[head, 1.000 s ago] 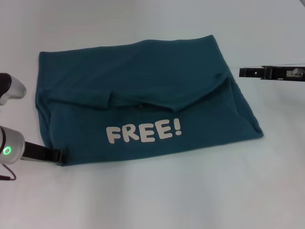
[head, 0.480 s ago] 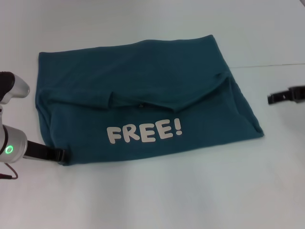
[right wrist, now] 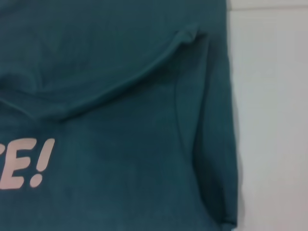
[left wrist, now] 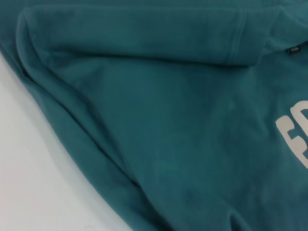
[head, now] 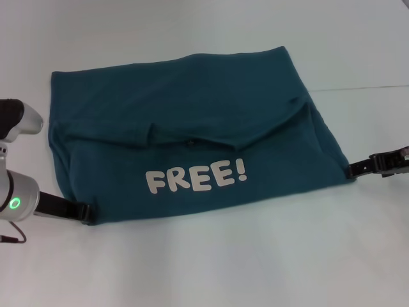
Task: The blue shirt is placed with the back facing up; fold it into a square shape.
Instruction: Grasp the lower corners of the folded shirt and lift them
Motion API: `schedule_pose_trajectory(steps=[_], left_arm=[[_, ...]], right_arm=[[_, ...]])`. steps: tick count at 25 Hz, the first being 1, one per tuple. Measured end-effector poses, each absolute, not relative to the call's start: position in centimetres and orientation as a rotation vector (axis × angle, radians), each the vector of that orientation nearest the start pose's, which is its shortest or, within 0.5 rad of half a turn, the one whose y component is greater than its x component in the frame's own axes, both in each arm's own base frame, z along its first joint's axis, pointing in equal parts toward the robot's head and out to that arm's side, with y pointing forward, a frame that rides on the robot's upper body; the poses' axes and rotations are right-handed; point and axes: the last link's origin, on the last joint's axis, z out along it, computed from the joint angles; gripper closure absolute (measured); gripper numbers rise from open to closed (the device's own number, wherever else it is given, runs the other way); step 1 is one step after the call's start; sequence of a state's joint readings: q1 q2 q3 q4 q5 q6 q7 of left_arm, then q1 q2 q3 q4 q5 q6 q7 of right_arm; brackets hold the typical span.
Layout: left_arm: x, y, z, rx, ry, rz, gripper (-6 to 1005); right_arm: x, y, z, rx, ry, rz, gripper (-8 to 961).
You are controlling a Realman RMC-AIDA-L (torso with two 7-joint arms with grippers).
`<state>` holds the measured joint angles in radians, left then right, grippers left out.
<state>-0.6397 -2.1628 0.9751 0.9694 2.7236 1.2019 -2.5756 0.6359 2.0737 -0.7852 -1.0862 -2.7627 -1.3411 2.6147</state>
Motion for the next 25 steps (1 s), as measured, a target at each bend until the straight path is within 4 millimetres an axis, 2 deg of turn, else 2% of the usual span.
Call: schedule_pose_trajectory(steps=[7, 22, 25], left_arm=[[-26.2, 38.4, -1.2, -2.203, -1.390, 0.189, 946], [-26.2, 38.3, -1.4, -2.209, -1.395, 0.197, 947], [-26.2, 38.3, -1.5, -2.210, -1.395, 0.198, 947]], right_arm=[[29.3, 39.2, 6.0, -1.970, 1.496, -0.089, 54], [29.8, 40.1, 4.6, -1.949, 1.495, -0.063, 79], [30.0, 40.1, 4.4, -1.945, 1.497, -0.061, 195]])
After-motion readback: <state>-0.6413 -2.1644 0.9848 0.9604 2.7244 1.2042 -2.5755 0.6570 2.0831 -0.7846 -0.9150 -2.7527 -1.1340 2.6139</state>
